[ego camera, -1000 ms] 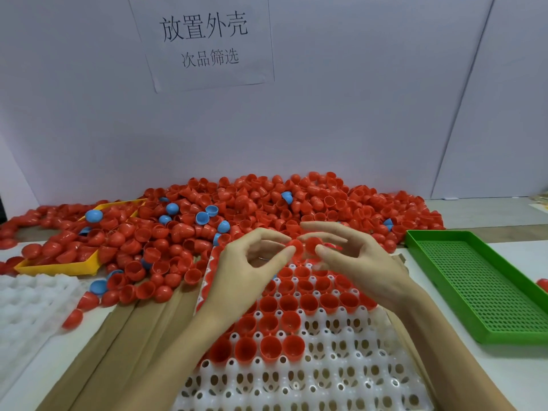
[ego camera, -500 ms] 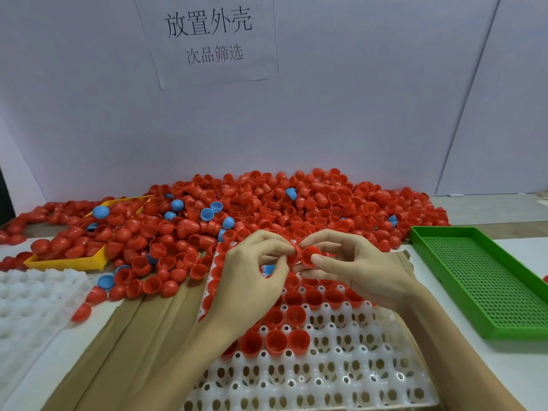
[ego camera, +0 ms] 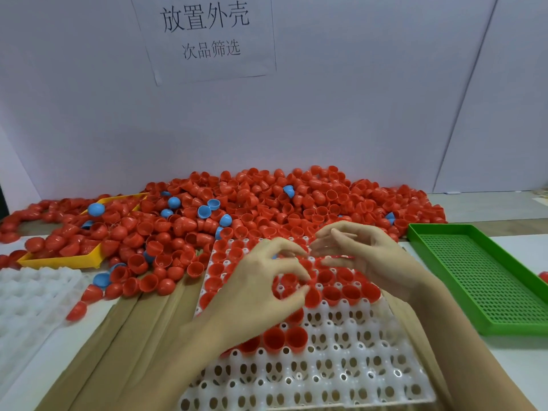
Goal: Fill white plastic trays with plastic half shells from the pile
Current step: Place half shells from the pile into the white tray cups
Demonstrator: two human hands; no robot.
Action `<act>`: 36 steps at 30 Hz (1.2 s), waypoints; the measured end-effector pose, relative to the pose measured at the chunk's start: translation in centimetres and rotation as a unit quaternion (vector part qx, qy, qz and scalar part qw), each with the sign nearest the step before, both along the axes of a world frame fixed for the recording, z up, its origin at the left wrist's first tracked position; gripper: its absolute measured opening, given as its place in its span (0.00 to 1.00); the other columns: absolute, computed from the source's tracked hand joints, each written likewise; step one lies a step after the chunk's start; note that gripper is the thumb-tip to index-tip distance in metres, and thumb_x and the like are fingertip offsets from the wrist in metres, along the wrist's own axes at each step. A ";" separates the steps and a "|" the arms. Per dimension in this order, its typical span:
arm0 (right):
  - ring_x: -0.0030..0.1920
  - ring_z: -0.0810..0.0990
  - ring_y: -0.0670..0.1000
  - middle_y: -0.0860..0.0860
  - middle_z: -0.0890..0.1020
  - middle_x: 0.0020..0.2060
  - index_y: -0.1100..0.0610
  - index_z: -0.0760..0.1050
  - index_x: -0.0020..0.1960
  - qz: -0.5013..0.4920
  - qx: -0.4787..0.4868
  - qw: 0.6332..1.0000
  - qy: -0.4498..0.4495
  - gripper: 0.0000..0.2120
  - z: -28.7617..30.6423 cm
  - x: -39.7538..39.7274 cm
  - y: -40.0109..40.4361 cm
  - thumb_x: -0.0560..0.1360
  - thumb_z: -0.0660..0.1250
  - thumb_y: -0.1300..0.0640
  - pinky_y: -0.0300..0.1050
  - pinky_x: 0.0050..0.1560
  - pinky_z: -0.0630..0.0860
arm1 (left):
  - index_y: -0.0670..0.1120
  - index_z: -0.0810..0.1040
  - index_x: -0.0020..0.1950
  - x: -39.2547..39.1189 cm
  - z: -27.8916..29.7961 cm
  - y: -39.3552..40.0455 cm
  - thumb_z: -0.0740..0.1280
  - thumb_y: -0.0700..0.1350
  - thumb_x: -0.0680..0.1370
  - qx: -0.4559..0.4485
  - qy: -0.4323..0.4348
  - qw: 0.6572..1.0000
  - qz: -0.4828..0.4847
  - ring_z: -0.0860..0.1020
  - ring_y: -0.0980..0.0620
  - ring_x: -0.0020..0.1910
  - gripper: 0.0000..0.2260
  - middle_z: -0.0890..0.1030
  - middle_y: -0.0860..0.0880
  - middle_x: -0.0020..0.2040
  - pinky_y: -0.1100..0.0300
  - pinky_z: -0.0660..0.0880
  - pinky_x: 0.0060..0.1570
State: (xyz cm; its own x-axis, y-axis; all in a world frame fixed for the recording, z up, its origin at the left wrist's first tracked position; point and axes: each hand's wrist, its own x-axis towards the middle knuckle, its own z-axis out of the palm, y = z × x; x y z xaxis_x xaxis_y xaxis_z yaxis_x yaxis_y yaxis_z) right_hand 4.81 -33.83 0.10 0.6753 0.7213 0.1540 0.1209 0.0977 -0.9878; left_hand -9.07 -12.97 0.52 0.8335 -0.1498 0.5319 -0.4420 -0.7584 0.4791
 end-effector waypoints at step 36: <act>0.81 0.58 0.62 0.58 0.59 0.82 0.47 0.68 0.79 -0.360 -0.368 0.808 -0.287 0.38 -2.3 7.4 0.3 0.77 0.62 0.77 0.59 0.77 0.65 | 0.46 0.87 0.47 2.0 -1.6 8.4 0.66 0.52 0.82 0.091 -0.033 0.973 0.208 0.76 0.57 0.44 0.13 0.78 0.56 0.41 0.60 0.78 0.42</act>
State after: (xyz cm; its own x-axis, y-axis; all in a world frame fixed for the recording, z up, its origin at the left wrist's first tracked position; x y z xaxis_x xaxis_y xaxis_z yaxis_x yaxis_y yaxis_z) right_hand 12.19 -33.54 -2.18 0.9302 0.2121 0.2997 0.3436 -0.7903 -0.5073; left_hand -7.05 -4.58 -1.09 0.8071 0.0974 0.5824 -0.1031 -0.9479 0.3014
